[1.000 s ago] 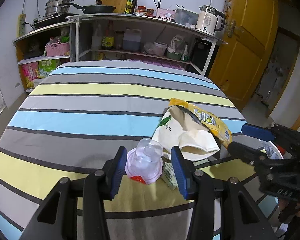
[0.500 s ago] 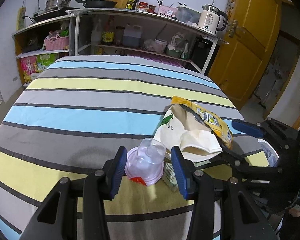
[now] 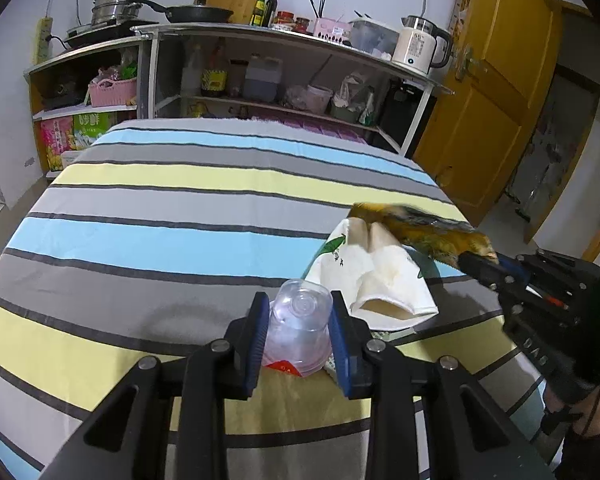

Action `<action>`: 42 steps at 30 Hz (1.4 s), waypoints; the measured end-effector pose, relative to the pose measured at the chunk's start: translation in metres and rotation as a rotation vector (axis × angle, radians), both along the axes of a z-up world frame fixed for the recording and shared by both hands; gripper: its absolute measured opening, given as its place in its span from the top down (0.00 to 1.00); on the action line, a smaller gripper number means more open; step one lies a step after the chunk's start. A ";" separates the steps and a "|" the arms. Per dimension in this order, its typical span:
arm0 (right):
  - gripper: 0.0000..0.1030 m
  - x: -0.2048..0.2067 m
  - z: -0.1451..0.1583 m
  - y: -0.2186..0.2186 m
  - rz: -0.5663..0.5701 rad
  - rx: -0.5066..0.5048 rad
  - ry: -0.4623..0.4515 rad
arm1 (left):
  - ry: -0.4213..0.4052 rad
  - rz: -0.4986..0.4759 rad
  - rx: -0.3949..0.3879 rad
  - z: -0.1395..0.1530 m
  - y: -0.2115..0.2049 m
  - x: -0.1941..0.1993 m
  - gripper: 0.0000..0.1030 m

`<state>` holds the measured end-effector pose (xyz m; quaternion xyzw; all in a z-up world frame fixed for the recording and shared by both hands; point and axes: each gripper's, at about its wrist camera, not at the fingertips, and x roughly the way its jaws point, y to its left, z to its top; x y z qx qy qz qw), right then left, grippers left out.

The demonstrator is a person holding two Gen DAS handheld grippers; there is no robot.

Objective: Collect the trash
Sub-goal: 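Grasp the clear plastic cup with the left tool while the right tool grasps the yellow bag, then lift the clear cup and yellow bag and carry them over the bin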

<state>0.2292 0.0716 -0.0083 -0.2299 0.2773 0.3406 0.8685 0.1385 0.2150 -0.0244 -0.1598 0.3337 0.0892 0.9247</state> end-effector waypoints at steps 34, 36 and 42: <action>0.98 -0.045 0.049 -0.130 -0.190 0.236 0.023 | -0.113 -0.178 0.060 0.059 -0.092 -0.025 0.70; 0.98 -0.047 0.049 -0.144 -0.215 0.241 0.022 | -0.110 -0.212 0.061 0.061 -0.107 -0.021 0.70; 0.98 -0.049 0.046 -0.188 -0.300 0.252 0.026 | -0.101 -0.308 0.057 0.063 -0.153 -0.005 0.70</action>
